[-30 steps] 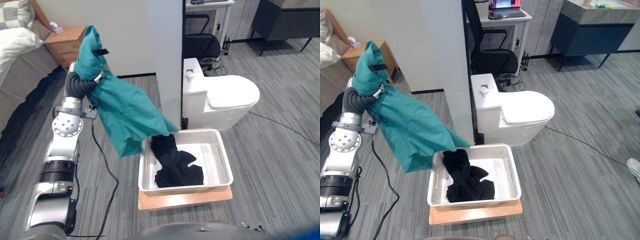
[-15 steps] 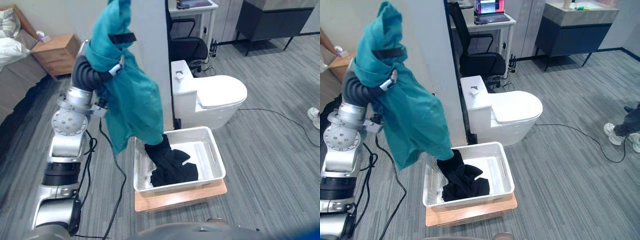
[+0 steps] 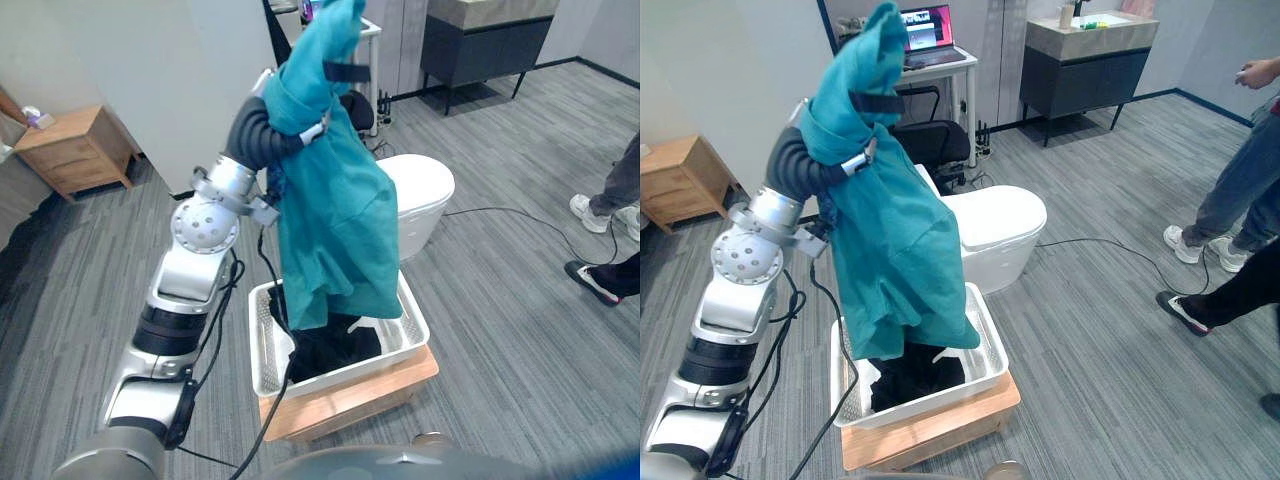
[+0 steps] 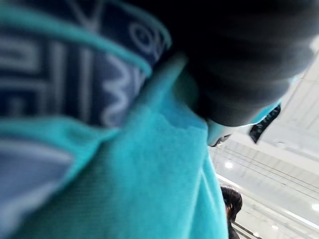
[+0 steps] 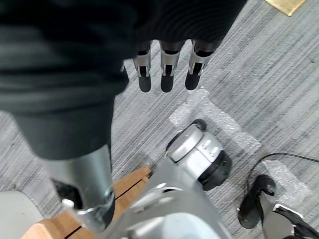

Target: Tidy the bed and pick cloth on bed and put in laundry

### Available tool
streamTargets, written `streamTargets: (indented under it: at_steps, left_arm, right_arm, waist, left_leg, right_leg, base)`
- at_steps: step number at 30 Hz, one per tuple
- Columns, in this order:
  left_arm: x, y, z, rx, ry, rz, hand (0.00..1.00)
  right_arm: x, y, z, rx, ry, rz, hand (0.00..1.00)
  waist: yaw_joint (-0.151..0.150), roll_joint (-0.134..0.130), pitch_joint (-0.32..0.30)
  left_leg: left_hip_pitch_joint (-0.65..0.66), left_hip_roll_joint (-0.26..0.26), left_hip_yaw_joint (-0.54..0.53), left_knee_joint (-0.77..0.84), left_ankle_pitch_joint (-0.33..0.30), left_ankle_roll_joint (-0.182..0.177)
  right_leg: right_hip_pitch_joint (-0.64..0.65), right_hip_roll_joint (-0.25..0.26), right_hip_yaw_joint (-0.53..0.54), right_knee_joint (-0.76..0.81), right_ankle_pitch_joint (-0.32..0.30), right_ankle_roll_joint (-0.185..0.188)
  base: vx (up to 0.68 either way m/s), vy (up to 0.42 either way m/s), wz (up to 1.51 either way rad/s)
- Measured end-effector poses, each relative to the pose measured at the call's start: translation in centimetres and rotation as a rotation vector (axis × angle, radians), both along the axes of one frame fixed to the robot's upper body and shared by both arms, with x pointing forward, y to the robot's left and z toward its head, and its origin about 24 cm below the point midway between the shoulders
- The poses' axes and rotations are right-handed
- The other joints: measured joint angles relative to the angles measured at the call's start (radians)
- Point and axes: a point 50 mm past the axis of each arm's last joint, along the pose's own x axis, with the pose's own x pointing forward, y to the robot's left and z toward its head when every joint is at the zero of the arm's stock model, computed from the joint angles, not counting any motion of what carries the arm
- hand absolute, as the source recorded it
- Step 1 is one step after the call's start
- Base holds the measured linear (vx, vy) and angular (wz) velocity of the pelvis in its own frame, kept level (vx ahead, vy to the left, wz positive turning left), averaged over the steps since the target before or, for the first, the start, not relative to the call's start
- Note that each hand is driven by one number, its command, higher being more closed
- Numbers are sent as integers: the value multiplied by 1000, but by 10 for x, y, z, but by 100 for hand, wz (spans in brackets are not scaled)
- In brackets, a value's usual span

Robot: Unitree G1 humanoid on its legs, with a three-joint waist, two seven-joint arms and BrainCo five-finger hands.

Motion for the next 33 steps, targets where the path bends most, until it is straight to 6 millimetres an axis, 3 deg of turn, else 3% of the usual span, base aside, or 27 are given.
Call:
streamTargets:
  at_steps: [14,18,22,29,33]
  left_arm:
    - [17,0,-23,16,113,51,100]
    - [19,1,-50,65,243,27,100]
    - [19,0,-90,112,416,-3,100]
    - [-6,-24,-145,60,613,-110,100]
    - [-22,-35,-177,140,713,-117,100]
  right_arm:
    - [1,4,0,11,-16,0,0]
    - [2,5,-1,17,-25,4,0]
    - [-1,10,-2,34,-19,2,0]
    - [-6,11,-2,38,-4,4,0]
    - [-5,6,0,19,-19,11,0]
  waist:
    - [-14,-13,-3]
    - [-23,-13,-3]
    - [-37,-12,-1]
    - [-41,2,7]
    - [-42,26,22]
  left_leg:
    - [-18,-1,-4,5,-3,2]
    - [-35,5,-2,32,-24,3]
    - [-45,8,-2,43,-30,2]
    - [-70,20,0,99,-53,0]
    - [-69,35,-2,130,-72,0]
  right_leg:
    - [-12,0,0,-12,9,-3]
    - [-23,-3,13,-12,9,-3]
    - [-30,-3,16,-12,10,-1]
    - [-40,4,24,-5,11,1]
    - [-30,5,14,-2,10,-1]
  base:
    - [16,3,0]
    - [-21,-4,-6]
    - [-6,-5,-1]
    - [7,1,-3]
    - [2,-5,-1]
